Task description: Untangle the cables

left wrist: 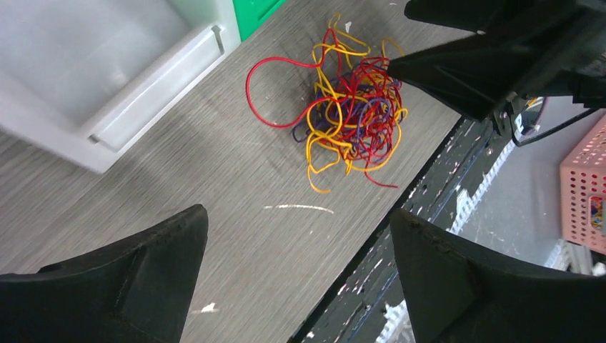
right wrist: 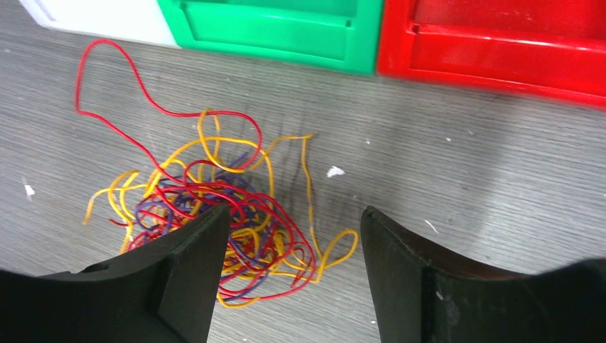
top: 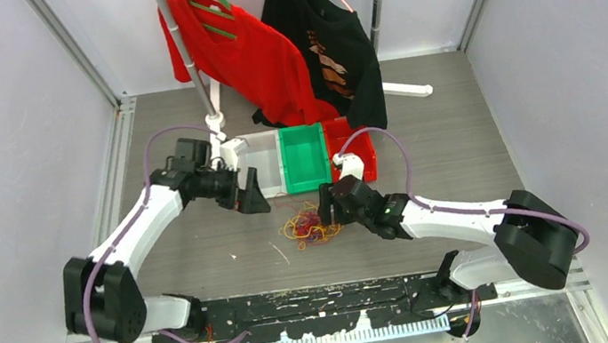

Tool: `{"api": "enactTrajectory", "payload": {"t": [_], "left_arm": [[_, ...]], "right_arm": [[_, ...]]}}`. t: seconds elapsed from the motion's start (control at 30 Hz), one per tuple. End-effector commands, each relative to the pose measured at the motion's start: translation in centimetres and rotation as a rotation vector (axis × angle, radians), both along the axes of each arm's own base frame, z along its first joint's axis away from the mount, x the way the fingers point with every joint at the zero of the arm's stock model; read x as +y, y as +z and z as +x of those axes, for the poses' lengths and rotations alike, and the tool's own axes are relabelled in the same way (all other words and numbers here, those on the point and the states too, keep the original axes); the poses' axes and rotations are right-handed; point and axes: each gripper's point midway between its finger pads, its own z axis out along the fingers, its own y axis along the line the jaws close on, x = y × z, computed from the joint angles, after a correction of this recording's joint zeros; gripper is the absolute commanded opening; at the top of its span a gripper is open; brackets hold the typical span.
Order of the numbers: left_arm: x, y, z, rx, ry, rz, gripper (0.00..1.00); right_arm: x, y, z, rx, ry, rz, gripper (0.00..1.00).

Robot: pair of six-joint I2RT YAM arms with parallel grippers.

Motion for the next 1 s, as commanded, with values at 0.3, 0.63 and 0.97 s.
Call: {"api": "enactTrajectory", "payload": {"t": [0.3,0.63,0.97], "left_arm": [[-5.0,-4.4,3.0,0.124,0.059,-0.066,0.96],[-6.7,-5.9,2.5,0.15,0.038,-0.073,0.9],[-8.2,-3.8,2.2,0.169,-0.043,-0.151,0.3]], "right_arm": [[4.7,0.7,-0.5,-0.009,0.053,0.129,0.63],[5.4,0.3,-1.2,0.003,0.07,0.131,0.57],[4.8,0.0,-1.9,0.005,0.061,0.133,0.55]]}}
